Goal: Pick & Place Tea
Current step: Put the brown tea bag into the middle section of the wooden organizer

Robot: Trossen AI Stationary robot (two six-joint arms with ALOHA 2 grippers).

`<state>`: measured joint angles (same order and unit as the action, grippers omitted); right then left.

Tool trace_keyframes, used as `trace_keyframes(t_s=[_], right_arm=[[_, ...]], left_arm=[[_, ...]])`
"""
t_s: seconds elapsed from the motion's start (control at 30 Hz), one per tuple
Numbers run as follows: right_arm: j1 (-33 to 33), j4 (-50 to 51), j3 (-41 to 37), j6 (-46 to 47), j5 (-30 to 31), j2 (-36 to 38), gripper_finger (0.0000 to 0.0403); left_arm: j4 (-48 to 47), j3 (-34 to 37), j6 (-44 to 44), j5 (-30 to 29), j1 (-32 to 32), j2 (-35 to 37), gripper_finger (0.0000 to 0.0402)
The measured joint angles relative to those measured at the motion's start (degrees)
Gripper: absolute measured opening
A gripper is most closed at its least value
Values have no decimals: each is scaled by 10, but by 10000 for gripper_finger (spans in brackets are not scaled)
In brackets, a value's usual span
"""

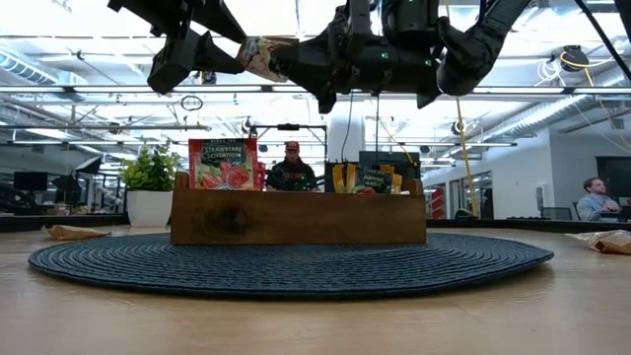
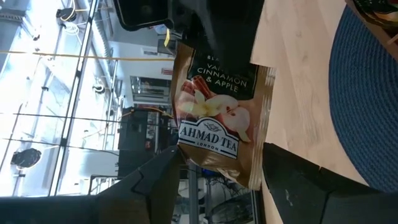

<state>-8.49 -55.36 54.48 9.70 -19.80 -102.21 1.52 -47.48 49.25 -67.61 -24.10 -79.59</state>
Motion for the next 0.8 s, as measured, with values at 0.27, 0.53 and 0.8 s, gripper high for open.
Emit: trace_keyframes(t_s=[0.27, 0.53, 0.8], right_arm=[[24, -2, 0, -66, 63, 0, 5], [77, 183, 1, -169, 216, 85, 3], [143, 587, 131, -171, 316, 157, 2]], left_arm=[[0, 0, -36, -2, 0, 0, 225], [0, 0, -104, -66, -18, 0, 225], [-25, 0, -271, -118, -26, 0, 225]])
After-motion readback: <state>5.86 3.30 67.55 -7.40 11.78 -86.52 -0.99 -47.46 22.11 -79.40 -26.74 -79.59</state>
